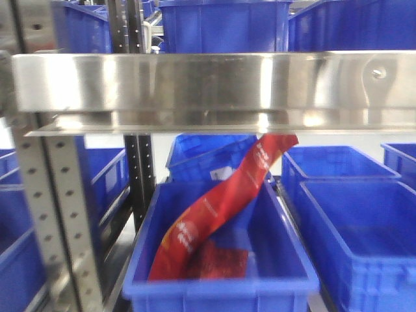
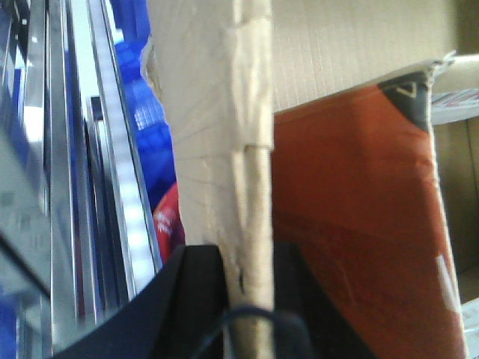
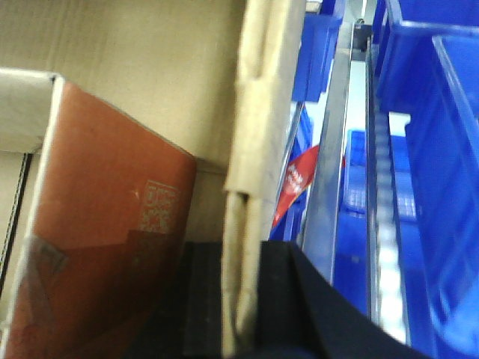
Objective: Stack two boxes on right shelf middle
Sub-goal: 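Align the base in front of the middle shelf level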
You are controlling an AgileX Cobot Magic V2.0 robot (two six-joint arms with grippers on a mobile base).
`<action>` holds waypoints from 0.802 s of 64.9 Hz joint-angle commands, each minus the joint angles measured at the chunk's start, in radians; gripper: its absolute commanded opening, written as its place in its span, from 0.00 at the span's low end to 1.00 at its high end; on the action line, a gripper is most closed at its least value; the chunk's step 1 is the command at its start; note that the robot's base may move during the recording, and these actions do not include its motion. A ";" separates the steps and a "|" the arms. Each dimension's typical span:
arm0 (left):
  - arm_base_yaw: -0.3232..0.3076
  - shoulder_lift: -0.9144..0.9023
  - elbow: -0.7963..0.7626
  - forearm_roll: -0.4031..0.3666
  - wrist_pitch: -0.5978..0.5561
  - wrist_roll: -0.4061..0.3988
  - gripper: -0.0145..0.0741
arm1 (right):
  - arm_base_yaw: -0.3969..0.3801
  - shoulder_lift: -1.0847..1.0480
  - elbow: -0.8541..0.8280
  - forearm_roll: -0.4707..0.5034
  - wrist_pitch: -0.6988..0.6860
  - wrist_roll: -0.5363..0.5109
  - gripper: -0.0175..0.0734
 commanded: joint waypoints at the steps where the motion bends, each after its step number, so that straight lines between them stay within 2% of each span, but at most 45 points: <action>1: 0.004 -0.018 -0.017 0.031 -0.027 -0.001 0.04 | -0.009 -0.010 -0.011 -0.046 -0.057 -0.017 0.02; 52: 0.004 -0.018 -0.017 0.031 -0.027 -0.001 0.04 | -0.009 -0.010 -0.011 -0.046 -0.057 -0.017 0.02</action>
